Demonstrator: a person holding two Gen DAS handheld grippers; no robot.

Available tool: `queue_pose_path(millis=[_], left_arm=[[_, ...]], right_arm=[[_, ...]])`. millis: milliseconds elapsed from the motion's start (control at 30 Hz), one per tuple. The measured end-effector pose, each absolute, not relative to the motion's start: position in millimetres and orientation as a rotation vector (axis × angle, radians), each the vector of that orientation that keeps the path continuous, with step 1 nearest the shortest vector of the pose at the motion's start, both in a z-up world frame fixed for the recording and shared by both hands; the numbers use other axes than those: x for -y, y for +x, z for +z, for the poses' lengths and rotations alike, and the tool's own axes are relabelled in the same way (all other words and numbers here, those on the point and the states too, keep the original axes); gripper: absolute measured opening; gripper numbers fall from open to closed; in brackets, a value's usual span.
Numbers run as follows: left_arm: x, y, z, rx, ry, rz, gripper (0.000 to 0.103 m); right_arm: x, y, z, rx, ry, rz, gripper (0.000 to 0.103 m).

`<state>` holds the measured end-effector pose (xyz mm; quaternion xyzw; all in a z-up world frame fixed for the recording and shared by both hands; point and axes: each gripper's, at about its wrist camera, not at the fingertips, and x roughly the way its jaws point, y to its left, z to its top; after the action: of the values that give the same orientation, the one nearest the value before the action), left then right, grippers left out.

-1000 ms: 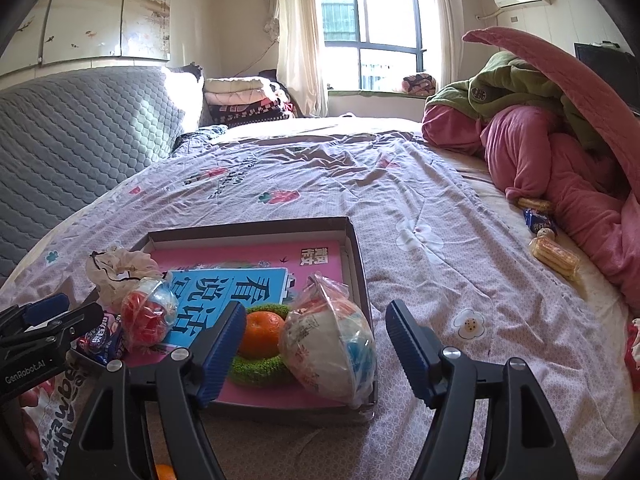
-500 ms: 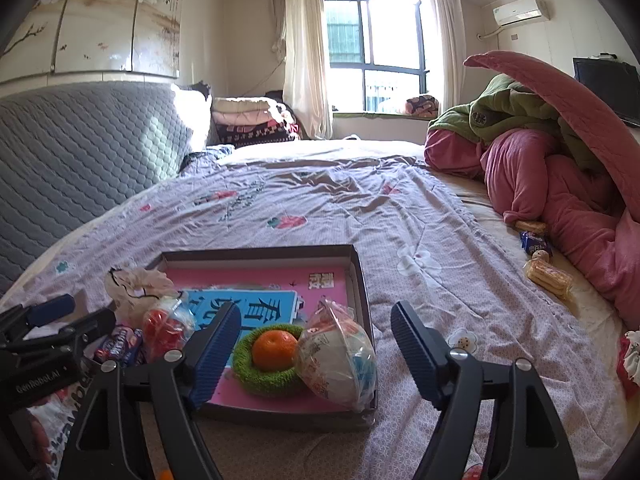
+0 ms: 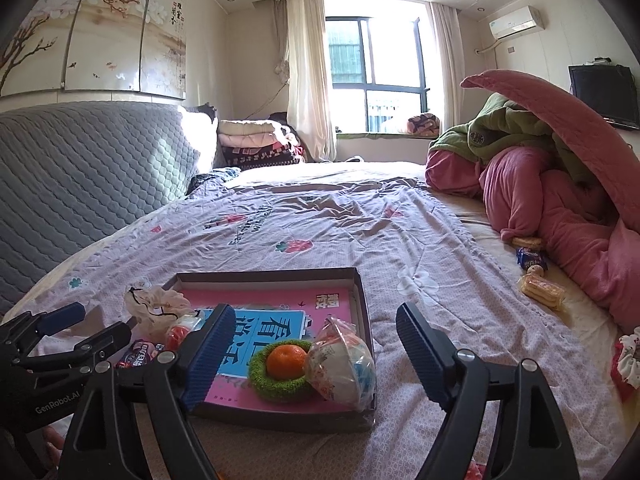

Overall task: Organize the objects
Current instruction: 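Withdraw both tools from the tray toward the orange and walnut on the bed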

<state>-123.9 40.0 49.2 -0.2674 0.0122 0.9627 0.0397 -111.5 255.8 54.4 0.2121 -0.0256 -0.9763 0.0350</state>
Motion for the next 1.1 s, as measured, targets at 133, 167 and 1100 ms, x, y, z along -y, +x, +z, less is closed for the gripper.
queue_pose_path(millis=[133, 167, 1100], left_arm=[[-42.0, -114.4, 51.5, -0.060, -0.806, 2.945, 0.078], [-42.6, -111.8, 51.1, -0.062, -0.810, 2.945, 0.078], [-48.9, -77.2, 42.5, -0.048, -0.880, 2.925, 0.078]], right_arm=[[-252.5, -103.6, 56.4, 0.092, 0.639, -2.989, 0.082], [-251.6, -101.7, 57.0, 0.088, 0.636, -2.988, 0.082], [-249.7, -49.8, 56.6, 0.077, 0.633, -2.952, 0.083]])
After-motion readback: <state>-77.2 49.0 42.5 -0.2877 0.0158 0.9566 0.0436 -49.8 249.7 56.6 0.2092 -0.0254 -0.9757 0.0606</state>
